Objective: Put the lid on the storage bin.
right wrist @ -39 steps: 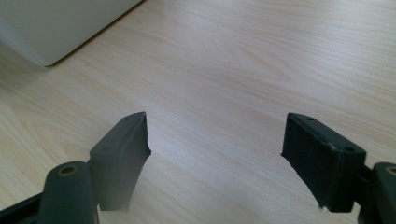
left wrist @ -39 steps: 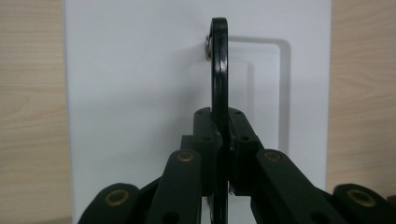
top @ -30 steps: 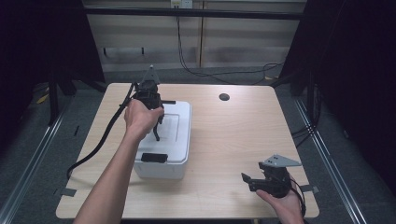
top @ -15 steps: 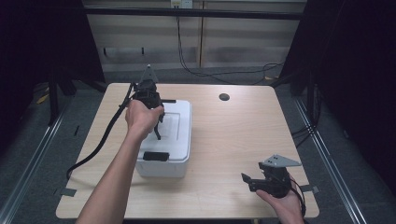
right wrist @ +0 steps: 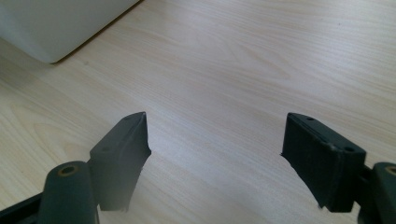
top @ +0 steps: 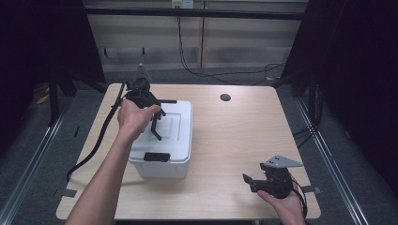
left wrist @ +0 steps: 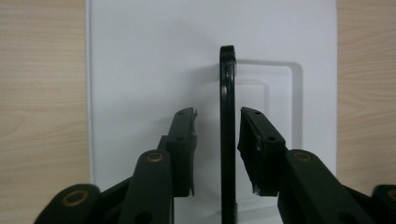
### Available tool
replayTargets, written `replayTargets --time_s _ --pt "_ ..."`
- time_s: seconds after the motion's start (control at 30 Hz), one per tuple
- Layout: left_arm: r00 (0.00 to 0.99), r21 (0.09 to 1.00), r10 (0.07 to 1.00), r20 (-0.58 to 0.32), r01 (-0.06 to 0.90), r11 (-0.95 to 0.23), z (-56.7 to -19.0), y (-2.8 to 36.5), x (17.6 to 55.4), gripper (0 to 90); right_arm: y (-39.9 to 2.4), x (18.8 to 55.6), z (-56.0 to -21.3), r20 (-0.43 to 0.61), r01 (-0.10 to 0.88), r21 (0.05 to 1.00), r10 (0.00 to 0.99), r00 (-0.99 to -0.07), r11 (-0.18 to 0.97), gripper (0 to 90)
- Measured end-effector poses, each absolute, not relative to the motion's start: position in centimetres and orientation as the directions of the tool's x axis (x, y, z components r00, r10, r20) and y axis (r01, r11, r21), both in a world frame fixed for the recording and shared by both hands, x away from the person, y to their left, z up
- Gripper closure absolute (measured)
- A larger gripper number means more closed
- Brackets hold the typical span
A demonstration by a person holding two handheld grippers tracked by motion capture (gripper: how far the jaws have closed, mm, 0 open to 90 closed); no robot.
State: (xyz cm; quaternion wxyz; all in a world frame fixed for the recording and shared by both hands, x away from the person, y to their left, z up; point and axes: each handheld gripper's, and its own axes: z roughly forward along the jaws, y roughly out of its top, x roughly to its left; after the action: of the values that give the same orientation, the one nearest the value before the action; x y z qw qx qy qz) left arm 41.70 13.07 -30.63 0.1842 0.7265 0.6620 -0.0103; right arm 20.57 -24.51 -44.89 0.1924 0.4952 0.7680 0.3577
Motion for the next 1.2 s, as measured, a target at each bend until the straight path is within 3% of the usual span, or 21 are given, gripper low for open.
replayTargets --time_s 0.23,0.3,0.43,0.73,0.93,1.2 --pt "0.201 0.309 0.931 -0.305 0.945 -0.103 -30.7 15.2 41.6 36.3 -24.5 20.6 -44.9 0.059 0.623 0.74 0.898 -0.436 0.254 22.2" --pt "0.224 0.317 0.938 -0.265 0.939 -0.135 -30.6 15.6 41.5 35.6 -24.5 20.6 -44.9 0.062 0.624 0.741 0.9 -0.432 0.249 22.2" --pt "0.256 0.349 0.929 -0.268 0.924 -0.154 -30.2 16.2 41.2 32.2 -24.5 20.6 -44.9 0.061 0.623 0.742 0.899 -0.433 0.25 22.2" --pt "0.382 0.46 0.861 -0.336 0.864 -0.204 -29.6 19.1 40.0 17.3 -24.5 20.6 -44.9 0.061 0.623 0.742 0.899 -0.433 0.249 22.2" --pt "0.475 0.488 0.818 -0.324 0.825 -0.286 -30.4 21.1 39.3 17.7 -24.5 20.6 -44.9 0.061 0.622 0.743 0.9 -0.432 0.249 22.1" --pt "0.51 0.547 0.802 -0.312 0.786 -0.287 -31.8 23.8 37.8 18.0 -24.5 20.6 -44.9 0.06 0.621 0.743 0.9 -0.431 0.248 22.1"
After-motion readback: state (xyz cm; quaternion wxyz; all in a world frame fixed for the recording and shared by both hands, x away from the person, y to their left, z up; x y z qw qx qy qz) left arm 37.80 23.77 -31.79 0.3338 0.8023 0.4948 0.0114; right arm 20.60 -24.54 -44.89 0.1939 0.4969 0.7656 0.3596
